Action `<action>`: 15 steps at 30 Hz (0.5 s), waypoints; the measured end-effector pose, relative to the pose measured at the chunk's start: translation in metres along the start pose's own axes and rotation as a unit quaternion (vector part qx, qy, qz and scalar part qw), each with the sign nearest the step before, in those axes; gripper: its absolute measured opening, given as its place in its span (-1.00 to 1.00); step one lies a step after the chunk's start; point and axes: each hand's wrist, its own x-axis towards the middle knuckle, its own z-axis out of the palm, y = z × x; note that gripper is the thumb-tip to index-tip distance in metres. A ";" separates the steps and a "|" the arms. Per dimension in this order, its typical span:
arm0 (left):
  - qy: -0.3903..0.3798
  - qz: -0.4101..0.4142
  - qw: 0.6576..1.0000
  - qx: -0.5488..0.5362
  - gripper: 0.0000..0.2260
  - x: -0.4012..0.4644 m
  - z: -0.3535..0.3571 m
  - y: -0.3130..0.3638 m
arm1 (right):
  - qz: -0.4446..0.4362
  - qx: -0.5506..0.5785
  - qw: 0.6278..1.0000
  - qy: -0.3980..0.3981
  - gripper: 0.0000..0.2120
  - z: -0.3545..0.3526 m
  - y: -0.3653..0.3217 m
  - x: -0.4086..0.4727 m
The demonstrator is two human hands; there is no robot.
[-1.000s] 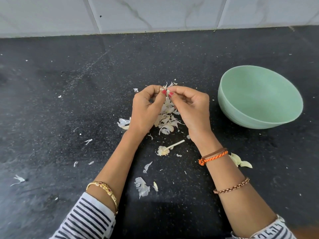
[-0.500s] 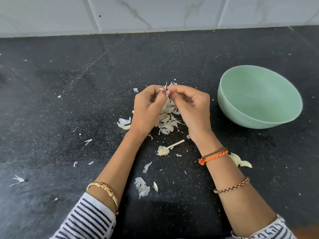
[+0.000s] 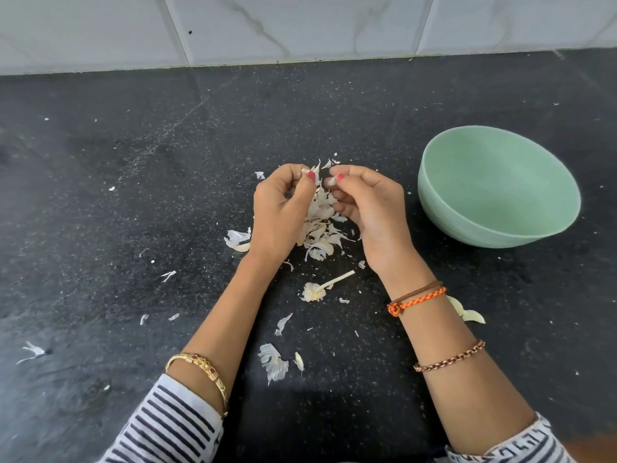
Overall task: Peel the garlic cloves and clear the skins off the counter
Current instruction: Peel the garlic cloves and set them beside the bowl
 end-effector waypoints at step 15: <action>0.037 0.070 0.978 0.192 -0.67 -0.004 0.001 -0.001 | -0.089 -0.027 0.991 0.094 -0.86 0.004 -0.009 -0.006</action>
